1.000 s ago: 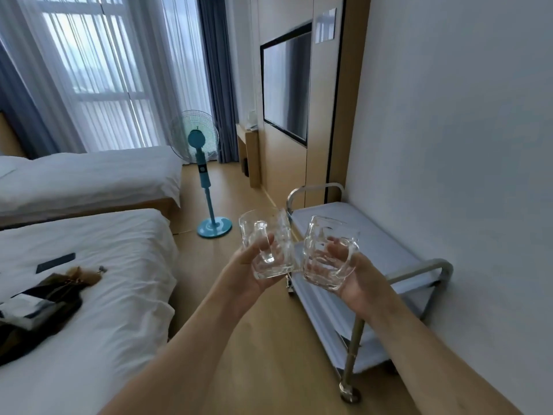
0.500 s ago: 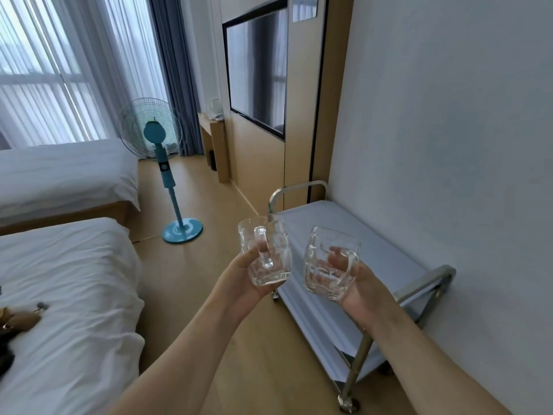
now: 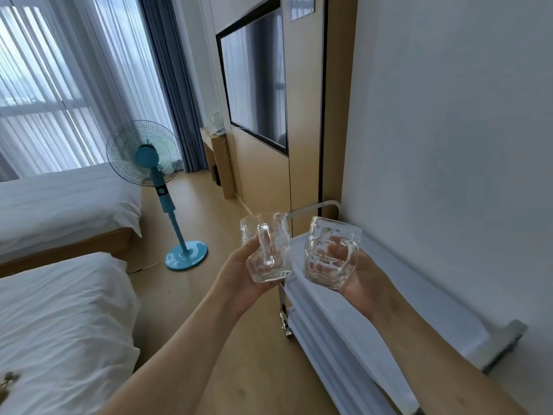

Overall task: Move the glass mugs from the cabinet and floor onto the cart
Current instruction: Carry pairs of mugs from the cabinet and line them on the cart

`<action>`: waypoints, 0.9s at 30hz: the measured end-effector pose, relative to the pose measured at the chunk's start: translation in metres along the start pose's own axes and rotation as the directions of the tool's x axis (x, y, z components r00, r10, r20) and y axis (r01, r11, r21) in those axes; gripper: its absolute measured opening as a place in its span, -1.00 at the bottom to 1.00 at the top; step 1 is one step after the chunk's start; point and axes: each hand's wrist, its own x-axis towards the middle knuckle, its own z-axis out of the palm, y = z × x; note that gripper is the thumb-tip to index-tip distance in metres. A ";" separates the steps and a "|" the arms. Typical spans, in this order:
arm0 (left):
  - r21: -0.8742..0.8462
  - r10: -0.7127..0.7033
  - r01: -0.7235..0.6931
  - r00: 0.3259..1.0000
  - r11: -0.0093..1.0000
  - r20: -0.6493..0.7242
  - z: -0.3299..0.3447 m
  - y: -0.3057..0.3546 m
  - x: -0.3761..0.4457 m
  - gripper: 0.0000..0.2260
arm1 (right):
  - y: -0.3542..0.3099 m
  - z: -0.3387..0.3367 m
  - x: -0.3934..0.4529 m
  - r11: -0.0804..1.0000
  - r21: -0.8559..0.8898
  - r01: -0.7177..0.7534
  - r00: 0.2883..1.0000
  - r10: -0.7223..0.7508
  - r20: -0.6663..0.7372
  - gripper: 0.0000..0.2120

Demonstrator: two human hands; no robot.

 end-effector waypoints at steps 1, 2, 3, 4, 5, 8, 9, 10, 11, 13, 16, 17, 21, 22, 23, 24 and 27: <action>0.007 0.003 -0.003 1.000 1.000 -0.010 -0.002 0.000 0.012 -0.53 | -0.001 -0.006 0.010 1.000 0.004 0.000 1.000 0.000 0.012 -0.67; 0.016 -0.003 0.003 1.000 1.000 -0.021 -0.004 -0.002 0.022 -0.55 | -0.001 -0.010 0.018 1.000 -0.006 -0.005 1.000 0.005 0.023 -0.66; 0.026 -0.019 0.020 1.000 0.999 -0.024 -0.006 -0.003 0.032 -0.55 | 0.000 -0.015 0.026 1.000 -0.008 -0.010 1.000 0.010 0.022 -0.68; 0.032 -0.039 0.040 0.999 0.999 -0.027 -0.009 -0.005 0.042 -0.56 | 0.003 -0.021 0.034 1.000 0.011 -0.023 1.000 0.023 0.010 -0.73; 0.041 -0.057 0.059 0.998 0.997 -0.039 -0.012 -0.006 0.050 -0.58 | 0.004 -0.026 0.040 0.999 0.034 -0.042 0.999 0.043 -0.029 -0.78; 0.054 -0.111 0.115 0.991 0.992 -0.075 -0.022 -0.008 0.083 -0.52 | 0.011 -0.045 0.063 0.995 0.074 -0.073 0.995 0.078 -0.068 -0.72; 0.048 -0.134 0.138 0.988 0.989 -0.079 -0.025 -0.007 0.094 -0.47 | 0.012 -0.050 0.070 0.995 0.064 -0.073 0.993 0.078 -0.086 -0.65; 0.042 -0.152 0.155 0.986 0.987 -0.066 -0.027 -0.006 0.104 -0.44 | 0.013 -0.055 0.074 0.997 0.046 -0.067 0.991 0.072 -0.117 -0.63; 0.031 -0.173 0.174 0.984 0.984 -0.032 -0.031 -0.003 0.117 -0.44 | 0.016 -0.062 0.081 0.998 0.024 -0.051 0.985 0.054 -0.162 -0.68; 0.024 -0.208 0.207 0.977 0.978 0.045 -0.039 0.002 0.142 -0.59 | 0.020 -0.070 0.095 1.000 0.010 -0.030 0.963 0.031 -0.269 -0.85; 0.067 -0.249 0.244 0.964 0.968 0.089 -0.050 0.012 0.181 -0.71 | 0.026 -0.079 0.121 1.000 0.019 -0.015 0.926 0.021 -0.376 -0.73; 0.087 -0.269 0.261 0.959 0.961 0.087 -0.055 0.016 0.195 -0.71 | 0.028 -0.080 0.130 1.000 0.014 -0.011 0.917 0.016 -0.398 -0.61; 0.200 -0.341 0.318 0.935 0.927 0.096 -0.074 0.040 0.254 -0.63 | 0.038 -0.086 0.173 0.999 0.034 -0.005 0.857 0.021 -0.515 -0.60; 0.245 -0.351 0.317 0.930 0.916 0.108 -0.079 0.046 0.268 -0.62 | 0.040 -0.086 0.183 0.999 0.039 0.007 0.839 0.015 -0.545 -0.64; 0.277 -0.361 0.318 0.925 0.907 0.119 -0.084 0.053 0.283 -0.63 | 0.042 -0.087 0.193 0.999 0.036 0.021 0.820 0.003 -0.572 -0.66; 0.286 -0.369 0.321 0.920 0.903 0.134 -0.088 0.058 0.298 -0.64 | 0.044 -0.086 0.201 0.999 0.033 0.027 0.798 -0.001 -0.603 -0.64; 0.287 -0.417 0.359 0.892 0.888 0.175 -0.102 0.068 0.338 -0.56 | 0.056 -0.089 0.215 0.998 0.047 0.048 0.712 -0.001 -0.702 -0.66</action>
